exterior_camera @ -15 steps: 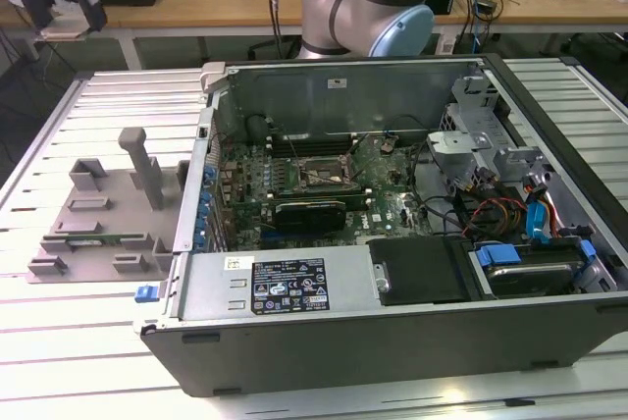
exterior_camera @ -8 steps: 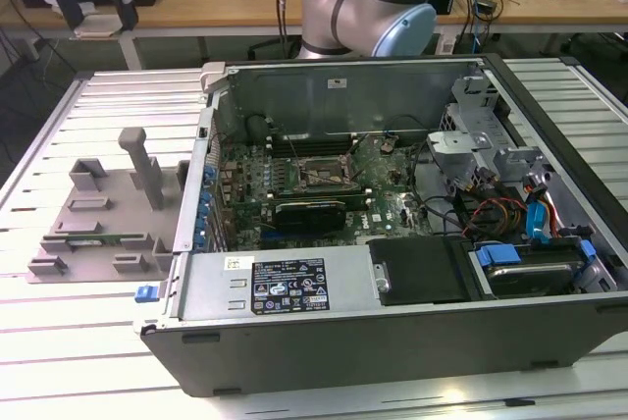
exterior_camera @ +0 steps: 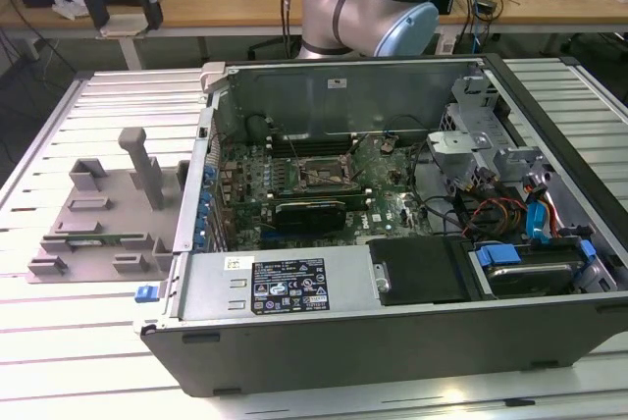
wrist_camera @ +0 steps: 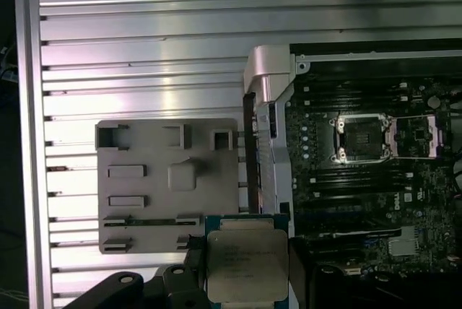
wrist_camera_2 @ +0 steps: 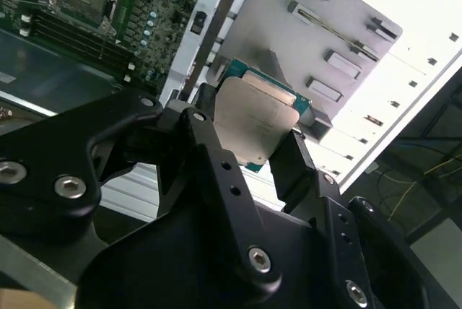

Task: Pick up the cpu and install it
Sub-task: 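Pick up the cpu and move it towards the insertion slot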

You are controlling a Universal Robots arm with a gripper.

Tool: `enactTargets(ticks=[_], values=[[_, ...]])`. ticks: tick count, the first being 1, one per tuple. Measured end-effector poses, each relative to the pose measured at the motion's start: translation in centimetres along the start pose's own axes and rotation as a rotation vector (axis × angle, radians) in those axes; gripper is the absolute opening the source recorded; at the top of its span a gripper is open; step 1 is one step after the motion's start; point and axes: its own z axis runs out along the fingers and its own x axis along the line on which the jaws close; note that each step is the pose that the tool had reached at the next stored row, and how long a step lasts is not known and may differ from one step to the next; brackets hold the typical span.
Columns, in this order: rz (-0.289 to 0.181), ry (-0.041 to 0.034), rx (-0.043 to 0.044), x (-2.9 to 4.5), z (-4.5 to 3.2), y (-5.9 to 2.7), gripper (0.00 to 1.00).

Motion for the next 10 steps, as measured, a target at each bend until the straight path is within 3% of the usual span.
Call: enactTargets(ticks=[3,10], values=[[0.0,0.0,0.0,-1.48,0.04,0.07,0.55],[0.0,0.0,-0.0001,-3.58,0.1,0.18,0.55]])
